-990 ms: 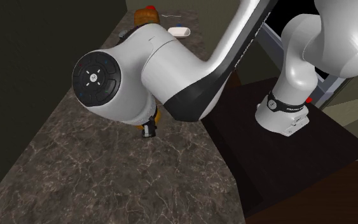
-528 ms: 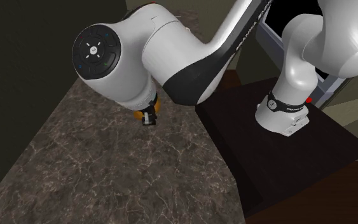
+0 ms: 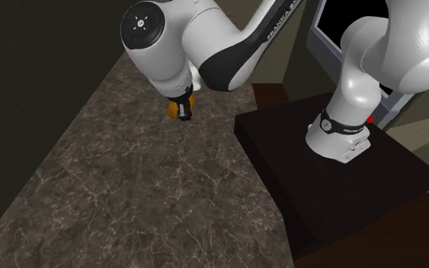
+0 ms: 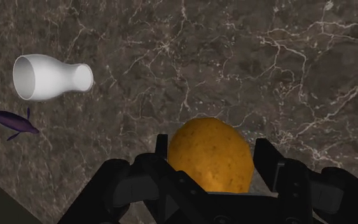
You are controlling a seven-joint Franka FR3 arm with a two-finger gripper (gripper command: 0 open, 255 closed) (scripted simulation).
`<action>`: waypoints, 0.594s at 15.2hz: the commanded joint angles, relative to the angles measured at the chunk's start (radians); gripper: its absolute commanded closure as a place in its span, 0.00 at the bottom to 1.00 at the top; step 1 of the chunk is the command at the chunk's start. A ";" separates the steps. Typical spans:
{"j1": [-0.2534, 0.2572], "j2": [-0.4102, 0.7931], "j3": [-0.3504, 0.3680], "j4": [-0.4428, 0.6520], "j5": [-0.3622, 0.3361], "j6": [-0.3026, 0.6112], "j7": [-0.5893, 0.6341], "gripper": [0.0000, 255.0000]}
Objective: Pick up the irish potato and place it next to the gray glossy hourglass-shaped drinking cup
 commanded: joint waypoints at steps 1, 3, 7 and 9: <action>-0.030 -0.011 -0.027 -0.019 -0.023 0.033 -0.032 1.00; -0.059 -0.019 -0.054 -0.035 -0.045 0.064 -0.063 1.00; -0.119 -0.025 -0.109 -0.050 -0.089 0.126 -0.128 1.00; -0.149 -0.022 -0.136 -0.050 -0.109 0.156 -0.161 1.00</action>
